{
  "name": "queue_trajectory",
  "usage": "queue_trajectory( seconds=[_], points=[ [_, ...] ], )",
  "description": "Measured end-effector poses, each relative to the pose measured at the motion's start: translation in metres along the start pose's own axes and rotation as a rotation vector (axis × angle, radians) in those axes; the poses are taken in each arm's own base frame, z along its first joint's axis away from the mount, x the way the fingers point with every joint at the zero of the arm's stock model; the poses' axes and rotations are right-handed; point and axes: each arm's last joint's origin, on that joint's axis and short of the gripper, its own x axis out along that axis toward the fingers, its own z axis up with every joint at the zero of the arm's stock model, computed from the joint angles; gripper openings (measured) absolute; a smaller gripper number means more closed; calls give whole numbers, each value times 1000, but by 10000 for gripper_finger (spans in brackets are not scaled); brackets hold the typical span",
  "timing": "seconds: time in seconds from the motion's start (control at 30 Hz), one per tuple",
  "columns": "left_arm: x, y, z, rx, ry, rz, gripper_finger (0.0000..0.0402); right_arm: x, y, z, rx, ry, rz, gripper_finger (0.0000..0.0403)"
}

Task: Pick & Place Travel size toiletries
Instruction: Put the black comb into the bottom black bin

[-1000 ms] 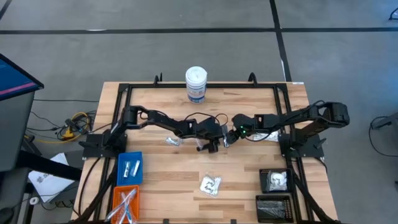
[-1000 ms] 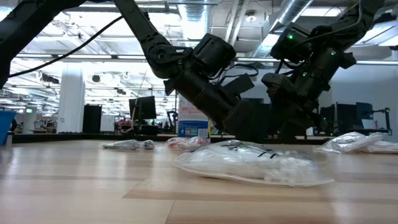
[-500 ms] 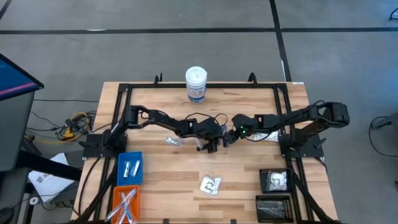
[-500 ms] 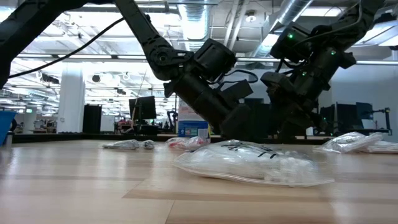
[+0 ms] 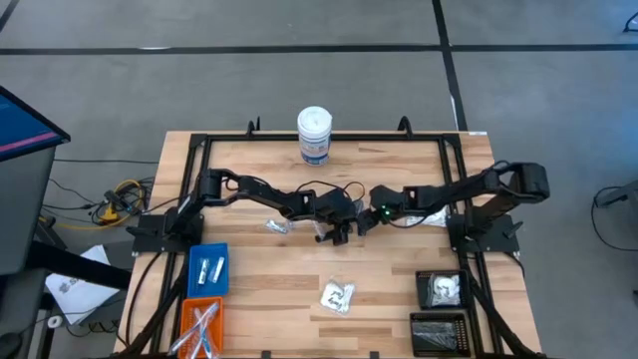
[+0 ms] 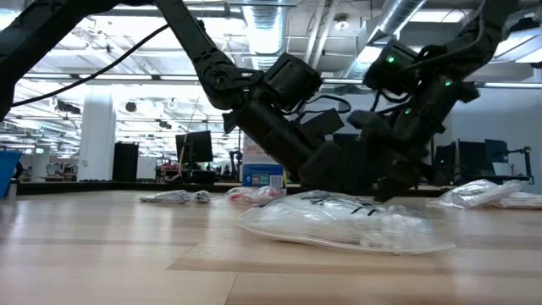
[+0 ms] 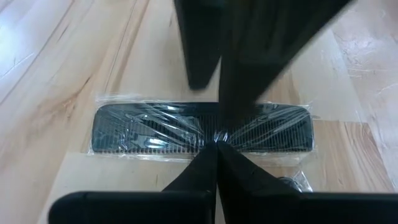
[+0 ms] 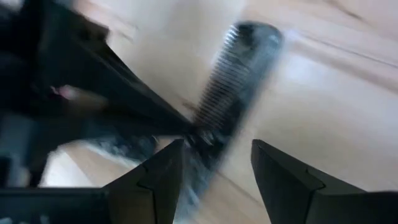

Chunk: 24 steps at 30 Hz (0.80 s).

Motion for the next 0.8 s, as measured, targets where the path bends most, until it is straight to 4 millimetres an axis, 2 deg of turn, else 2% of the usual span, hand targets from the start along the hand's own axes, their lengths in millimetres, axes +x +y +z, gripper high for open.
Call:
queue_trajectory(
  seconds=[0.17, 0.37, 0.5, 0.63, 0.8],
  points=[
    [0, 0, -4, -10, 29, -12, 0, 16, 5, 1, -14, -19, 78, 183],
    [0, 0, -3, -4, 17, -9, 0, 11, 7, 3, -16, -31, 111, 164],
    [0, 0, -1, 3, 1, -9, 0, 8, 8, 3, -17, -15, 111, 111],
    [0, -1, 0, -2, -2, -12, 0, 9, 7, 3, -61, -11, 100, 24],
    [-8, -9, 1, 41, 18, -29, 1, 0, 9, 1, -129, 3, 111, 12]
  ],
)
